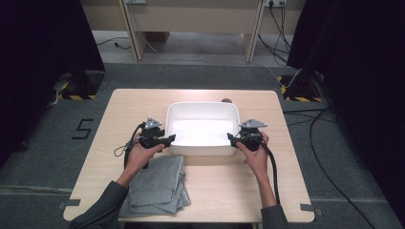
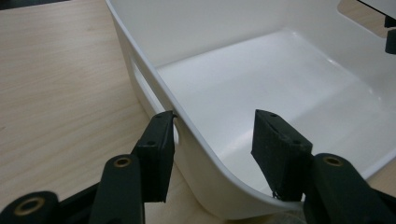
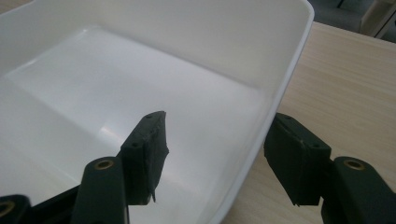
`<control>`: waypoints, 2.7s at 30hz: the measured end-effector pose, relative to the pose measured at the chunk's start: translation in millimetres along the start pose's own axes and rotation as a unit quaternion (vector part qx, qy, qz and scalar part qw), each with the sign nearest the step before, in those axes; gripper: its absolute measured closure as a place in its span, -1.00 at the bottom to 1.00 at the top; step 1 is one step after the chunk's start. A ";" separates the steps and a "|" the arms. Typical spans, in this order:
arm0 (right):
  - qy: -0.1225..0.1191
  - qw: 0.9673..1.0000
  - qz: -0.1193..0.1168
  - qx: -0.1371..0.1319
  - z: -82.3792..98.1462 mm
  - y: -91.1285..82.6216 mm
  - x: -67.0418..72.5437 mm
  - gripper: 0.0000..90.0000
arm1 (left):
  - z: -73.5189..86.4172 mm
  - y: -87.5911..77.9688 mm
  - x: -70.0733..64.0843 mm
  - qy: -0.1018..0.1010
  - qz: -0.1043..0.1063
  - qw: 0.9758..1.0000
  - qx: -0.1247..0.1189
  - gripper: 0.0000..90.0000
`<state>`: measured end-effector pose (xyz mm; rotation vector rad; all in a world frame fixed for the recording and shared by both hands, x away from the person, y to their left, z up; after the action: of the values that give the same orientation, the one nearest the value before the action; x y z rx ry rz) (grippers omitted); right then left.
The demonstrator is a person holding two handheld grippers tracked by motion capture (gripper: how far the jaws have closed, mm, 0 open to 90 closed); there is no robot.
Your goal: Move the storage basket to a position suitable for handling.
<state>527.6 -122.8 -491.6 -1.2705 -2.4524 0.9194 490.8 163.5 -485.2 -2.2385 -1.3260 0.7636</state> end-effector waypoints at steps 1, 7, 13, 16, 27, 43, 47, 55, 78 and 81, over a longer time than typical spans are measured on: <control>-0.001 1.000 -0.002 -0.001 -0.8 1.0 0.9 -0.11 | 1.3 -1.2 0.1 -0.005 0.003 1.000 0.001 0.07; -0.007 1.000 -0.007 -0.001 -2.0 2.6 1.4 -0.11 | 2.4 -2.0 -0.6 -0.011 0.004 1.000 -0.002 0.05; -0.004 1.000 -0.011 -0.005 -1.7 2.7 1.3 -0.10 | 2.9 -2.5 -1.3 -0.008 0.002 1.000 -0.001 0.04; 0.008 1.000 -0.008 -0.009 -1.1 2.6 2.0 -0.15 | 4.4 0.7 0.4 -0.010 0.008 1.000 0.003 0.01; 0.040 0.997 -0.008 -0.072 -15.0 -37.1 3.0 -0.62 | 10.3 -24.8 3.5 -0.077 0.052 0.995 -0.032 -0.47; -0.011 0.997 -0.048 -0.052 20.3 -70.5 68.5 -0.43 | 58.6 -78.8 2.0 -0.024 0.042 0.999 -0.022 -0.51; -0.022 0.997 -0.060 -0.033 34.8 -63.8 82.6 -0.42 | 67.9 -86.4 2.8 -0.040 0.045 0.998 -0.023 -0.51; -0.033 0.996 -0.083 -0.012 46.7 -48.8 99.8 -0.42 | 88.8 -99.7 10.5 -0.044 0.037 0.998 -0.020 -0.52; -0.055 0.992 -0.113 -0.003 49.4 -39.5 123.4 -0.44 | 131.4 -115.3 33.2 -0.066 0.004 0.998 0.002 -0.58; -0.054 0.992 -0.116 -0.005 48.8 -39.2 125.1 -0.44 | 137.9 -112.8 30.3 -0.062 0.008 0.998 0.013 -0.53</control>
<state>404.5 -60.5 -514.9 -0.9341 -2.6191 0.9356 339.6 252.7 -528.5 -2.2155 -1.3488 0.9322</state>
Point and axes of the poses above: each handheld gripper's, and its own axes: y roughly forward along the jaws, z roughly out of its underside, x roughly to its left, the point moved 8 cm from there along y, roughly forward along the jaws, and after that the axes turned 5 degrees about -y, right-handed, at the moved point
